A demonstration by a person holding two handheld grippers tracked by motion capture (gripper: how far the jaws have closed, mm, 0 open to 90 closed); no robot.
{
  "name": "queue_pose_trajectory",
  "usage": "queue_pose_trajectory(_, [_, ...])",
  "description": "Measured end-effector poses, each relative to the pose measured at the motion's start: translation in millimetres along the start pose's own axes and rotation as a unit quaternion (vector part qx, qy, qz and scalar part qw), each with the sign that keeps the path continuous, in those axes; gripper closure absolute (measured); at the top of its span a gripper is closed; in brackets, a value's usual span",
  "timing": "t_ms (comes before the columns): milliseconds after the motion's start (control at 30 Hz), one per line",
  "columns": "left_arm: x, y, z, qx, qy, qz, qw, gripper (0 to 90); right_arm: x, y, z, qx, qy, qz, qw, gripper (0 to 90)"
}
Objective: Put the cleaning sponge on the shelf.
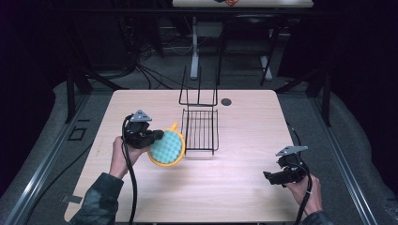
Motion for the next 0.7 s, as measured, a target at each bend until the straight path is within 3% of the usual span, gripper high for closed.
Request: queue_pose_trajectory(700, [23.8,-24.5,-8.5,0.0,-0.007,-0.011,0.9999,86.8,-2.5,3.8,-1.2,0.001,-0.001,-0.008,1.0,13.5])
Point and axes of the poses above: each handheld gripper's, and its own axes: x roughly forward along the jaws, y roughly out of its underside, z roughly to its left, the point moved 2 cm from there along x, roughly forward along the jaws, and after that the axes turned 7 degrees about -x, right-handed, at the moved point
